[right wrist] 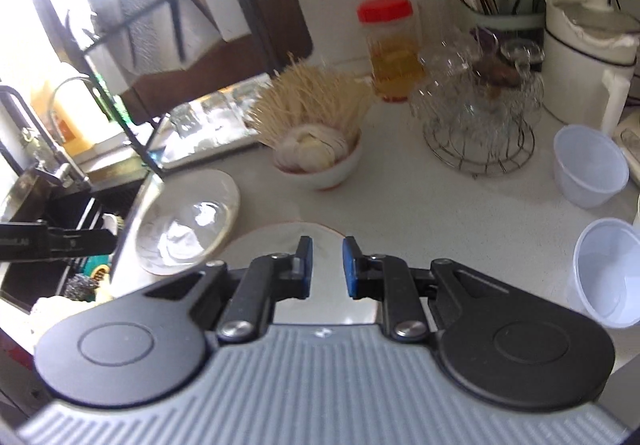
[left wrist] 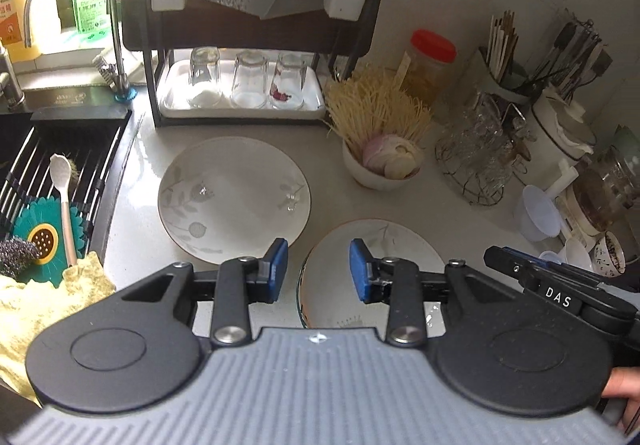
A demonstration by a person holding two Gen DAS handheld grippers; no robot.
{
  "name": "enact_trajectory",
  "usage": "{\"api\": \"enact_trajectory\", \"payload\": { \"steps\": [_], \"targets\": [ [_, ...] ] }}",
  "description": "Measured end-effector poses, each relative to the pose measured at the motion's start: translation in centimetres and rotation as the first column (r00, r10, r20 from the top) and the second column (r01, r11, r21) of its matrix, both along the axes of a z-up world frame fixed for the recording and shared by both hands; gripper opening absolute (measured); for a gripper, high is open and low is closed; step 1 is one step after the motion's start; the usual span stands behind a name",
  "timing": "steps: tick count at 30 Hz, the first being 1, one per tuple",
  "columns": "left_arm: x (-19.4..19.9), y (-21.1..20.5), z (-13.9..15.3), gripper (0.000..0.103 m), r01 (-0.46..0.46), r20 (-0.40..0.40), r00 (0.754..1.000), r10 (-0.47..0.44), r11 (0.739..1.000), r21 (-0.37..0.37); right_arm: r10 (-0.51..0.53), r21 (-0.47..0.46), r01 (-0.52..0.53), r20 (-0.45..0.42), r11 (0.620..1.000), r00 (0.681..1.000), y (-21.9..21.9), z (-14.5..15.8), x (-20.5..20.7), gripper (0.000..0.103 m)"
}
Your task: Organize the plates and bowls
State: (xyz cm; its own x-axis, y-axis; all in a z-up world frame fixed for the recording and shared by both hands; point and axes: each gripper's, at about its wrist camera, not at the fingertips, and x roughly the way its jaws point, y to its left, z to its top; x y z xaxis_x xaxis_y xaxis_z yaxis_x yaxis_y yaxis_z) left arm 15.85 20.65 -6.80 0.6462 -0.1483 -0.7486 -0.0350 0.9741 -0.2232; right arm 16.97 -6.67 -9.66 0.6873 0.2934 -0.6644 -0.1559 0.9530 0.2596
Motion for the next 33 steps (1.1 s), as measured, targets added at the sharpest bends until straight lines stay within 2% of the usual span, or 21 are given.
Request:
{"api": "enact_trajectory", "payload": {
  "steps": [8,14,25,33],
  "targets": [
    [-4.7,1.1,4.2,0.039,0.024,0.11,0.994,-0.027,0.999,0.027,0.021,0.026,-0.023,0.065,0.999,0.998,2.3,4.1,-3.8,0.02],
    [-8.1,2.2,5.3,0.039,0.025,0.135,0.99,-0.028,0.999,0.029,0.045,0.029,-0.048,0.079,0.998,0.996,4.0,5.1,-6.7,0.02],
    [-13.2,5.0,3.3,0.039,-0.013,0.085,0.996,0.011,1.0,0.024,0.071,0.042,-0.072,0.036,0.996,0.997,6.6,3.7,-10.3,0.02],
    [-13.0,7.1,1.5,0.039,-0.051,0.023,0.998,0.05,0.999,0.014,0.077,0.064,-0.077,0.003,0.995,0.997,7.9,2.6,-10.0,0.02]
  ]
}}
